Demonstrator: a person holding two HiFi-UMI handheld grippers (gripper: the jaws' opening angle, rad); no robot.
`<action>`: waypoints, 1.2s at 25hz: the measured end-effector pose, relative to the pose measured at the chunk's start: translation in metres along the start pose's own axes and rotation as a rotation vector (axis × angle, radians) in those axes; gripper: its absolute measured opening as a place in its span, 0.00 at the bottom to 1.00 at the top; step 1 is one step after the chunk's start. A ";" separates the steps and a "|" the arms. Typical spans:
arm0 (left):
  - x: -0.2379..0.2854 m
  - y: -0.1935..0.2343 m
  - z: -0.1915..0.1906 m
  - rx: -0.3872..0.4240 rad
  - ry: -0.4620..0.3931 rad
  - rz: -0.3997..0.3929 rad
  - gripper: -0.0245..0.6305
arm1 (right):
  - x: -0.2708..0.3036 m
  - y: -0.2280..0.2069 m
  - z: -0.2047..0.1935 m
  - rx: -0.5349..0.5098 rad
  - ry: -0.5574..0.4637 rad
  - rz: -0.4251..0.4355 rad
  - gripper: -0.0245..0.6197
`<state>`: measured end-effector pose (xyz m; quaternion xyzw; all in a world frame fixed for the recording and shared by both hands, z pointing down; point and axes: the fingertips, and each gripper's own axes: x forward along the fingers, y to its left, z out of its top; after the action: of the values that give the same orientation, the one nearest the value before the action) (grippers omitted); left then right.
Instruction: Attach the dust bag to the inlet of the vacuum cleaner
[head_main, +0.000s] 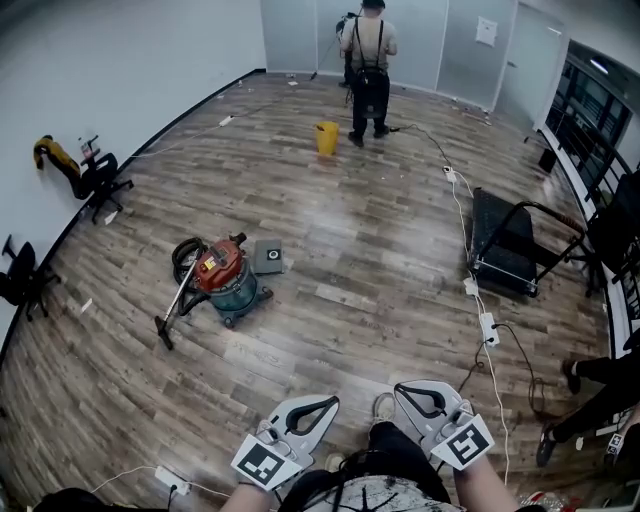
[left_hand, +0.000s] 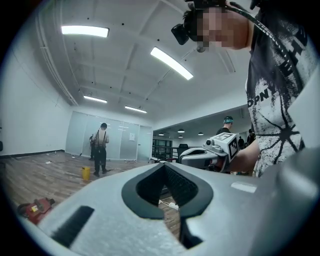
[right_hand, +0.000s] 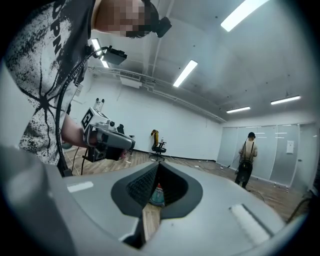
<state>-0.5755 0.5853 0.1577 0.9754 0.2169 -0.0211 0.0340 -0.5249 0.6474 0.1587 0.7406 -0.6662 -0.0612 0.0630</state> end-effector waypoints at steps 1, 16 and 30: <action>0.007 0.006 0.000 0.000 0.000 0.007 0.04 | 0.005 -0.008 -0.001 0.003 -0.008 0.006 0.05; 0.182 0.090 0.001 0.025 0.044 0.081 0.04 | 0.029 -0.202 -0.022 0.017 -0.065 0.077 0.05; 0.310 0.115 -0.007 0.070 0.052 0.076 0.04 | 0.010 -0.327 -0.053 0.031 -0.088 0.087 0.05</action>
<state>-0.2459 0.6125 0.1538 0.9837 0.1795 -0.0021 -0.0049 -0.1944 0.6721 0.1533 0.7085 -0.7006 -0.0806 0.0248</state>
